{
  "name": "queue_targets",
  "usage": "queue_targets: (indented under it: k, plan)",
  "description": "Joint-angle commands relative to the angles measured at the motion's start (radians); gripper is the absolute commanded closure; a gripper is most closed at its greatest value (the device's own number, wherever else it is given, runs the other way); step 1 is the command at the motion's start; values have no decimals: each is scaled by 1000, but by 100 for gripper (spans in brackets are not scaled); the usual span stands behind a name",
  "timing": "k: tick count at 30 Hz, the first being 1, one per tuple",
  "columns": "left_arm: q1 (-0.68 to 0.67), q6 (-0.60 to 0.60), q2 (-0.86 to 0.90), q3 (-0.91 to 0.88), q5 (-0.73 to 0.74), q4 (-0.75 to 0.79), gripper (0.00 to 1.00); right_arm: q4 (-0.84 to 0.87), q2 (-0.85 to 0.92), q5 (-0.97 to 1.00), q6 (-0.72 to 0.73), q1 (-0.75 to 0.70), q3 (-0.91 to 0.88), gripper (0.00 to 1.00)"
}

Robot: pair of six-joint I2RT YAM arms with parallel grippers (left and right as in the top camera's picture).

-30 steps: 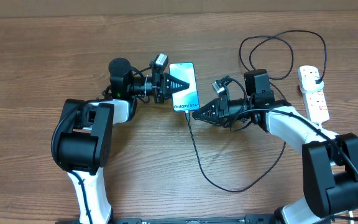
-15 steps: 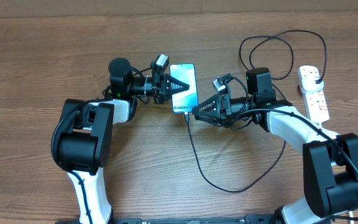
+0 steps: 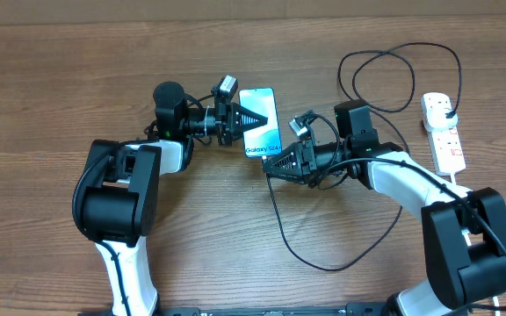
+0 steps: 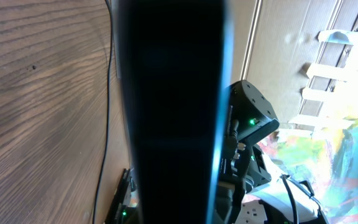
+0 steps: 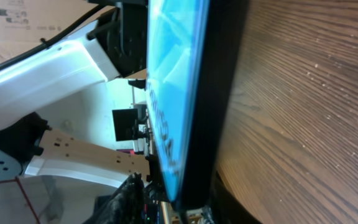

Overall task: Plug charger to phone and switch on socket
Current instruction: 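Push the USB-C plug into the phone's port with the right gripper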

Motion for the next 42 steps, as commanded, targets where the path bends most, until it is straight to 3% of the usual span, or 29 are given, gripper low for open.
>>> queue_targets:
  k: [1, 16, 25, 42]
  plan:
    - [-1, 0, -4, 18, -3, 8, 96, 2, -18, 18, -6, 3, 8, 74]
    - [-2, 8, -4, 18, -19, 8, 96, -5, -18, -1, 6, 4, 8, 96]
    - [-10, 76, -4, 18, 6, 8, 96, -5, -18, -10, 32, 4, 8, 96]
    - [-10, 70, -4, 18, 1, 8, 96, -4, -18, 26, 42, 3, 8, 96]
